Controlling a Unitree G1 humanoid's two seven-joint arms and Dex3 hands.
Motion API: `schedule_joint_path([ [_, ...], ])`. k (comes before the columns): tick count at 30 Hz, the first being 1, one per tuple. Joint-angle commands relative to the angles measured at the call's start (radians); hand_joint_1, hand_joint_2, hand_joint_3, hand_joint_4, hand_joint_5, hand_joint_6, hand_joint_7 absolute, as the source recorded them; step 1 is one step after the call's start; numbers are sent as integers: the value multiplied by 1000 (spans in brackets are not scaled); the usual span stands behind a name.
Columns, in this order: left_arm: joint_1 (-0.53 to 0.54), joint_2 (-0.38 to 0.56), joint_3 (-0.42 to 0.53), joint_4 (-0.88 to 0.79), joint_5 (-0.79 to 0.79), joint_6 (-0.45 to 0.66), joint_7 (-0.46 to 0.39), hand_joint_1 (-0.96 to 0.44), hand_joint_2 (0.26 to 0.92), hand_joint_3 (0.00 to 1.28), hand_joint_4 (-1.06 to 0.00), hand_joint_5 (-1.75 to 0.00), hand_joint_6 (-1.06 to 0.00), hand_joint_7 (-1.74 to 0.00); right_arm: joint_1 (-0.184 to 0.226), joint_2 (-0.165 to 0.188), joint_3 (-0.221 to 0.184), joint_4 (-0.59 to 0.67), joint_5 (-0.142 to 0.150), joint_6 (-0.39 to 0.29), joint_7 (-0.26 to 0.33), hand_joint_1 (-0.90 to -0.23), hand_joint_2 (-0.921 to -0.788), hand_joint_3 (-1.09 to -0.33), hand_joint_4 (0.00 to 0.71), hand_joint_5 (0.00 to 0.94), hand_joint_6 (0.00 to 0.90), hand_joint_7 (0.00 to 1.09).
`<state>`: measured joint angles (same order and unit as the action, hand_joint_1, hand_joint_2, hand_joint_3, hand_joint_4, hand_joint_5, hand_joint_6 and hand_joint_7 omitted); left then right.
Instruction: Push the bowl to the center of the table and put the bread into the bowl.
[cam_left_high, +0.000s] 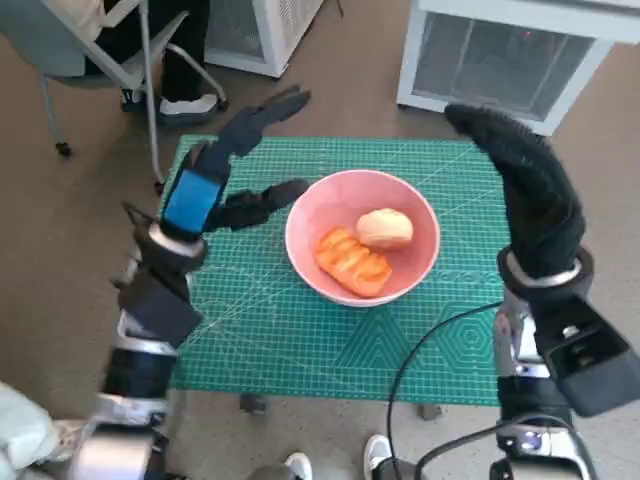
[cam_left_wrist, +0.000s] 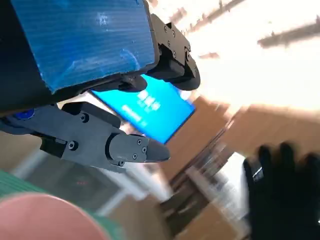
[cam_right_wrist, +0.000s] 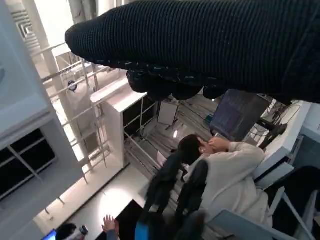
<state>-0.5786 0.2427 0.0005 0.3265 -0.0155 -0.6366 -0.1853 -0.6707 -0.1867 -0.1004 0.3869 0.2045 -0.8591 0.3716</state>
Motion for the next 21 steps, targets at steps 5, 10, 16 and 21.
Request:
schedule_joint_path([
  [5, 69, -89, 36, -73, -48, -38, 51, -439, 921, 304, -521, -40, -388, -382, -26, 10, -4, 30, -2, 36, -18, -633, -921, -827, -1, 505, -1, 683],
  [10, 95, -119, 41, -91, -43, -56, 67, -458, 921, 353, -513, -25, -403, -363, -36, 20, -4, 52, 5, 41, -18, -593, -921, -821, -1, 501, -1, 676],
  [16, 120, -132, 41, -111, -39, -62, 68, -488, 921, 378, -496, -13, -408, -354, -39, 31, -3, 61, 2, 43, -21, -573, -921, -815, 5, 495, -1, 686],
  [21, 126, -121, 43, -112, -44, -60, 51, -505, 921, 387, -476, -2, -410, -348, -40, 30, -3, 61, -9, 43, -26, -566, -921, -828, 15, 478, -1, 693],
])
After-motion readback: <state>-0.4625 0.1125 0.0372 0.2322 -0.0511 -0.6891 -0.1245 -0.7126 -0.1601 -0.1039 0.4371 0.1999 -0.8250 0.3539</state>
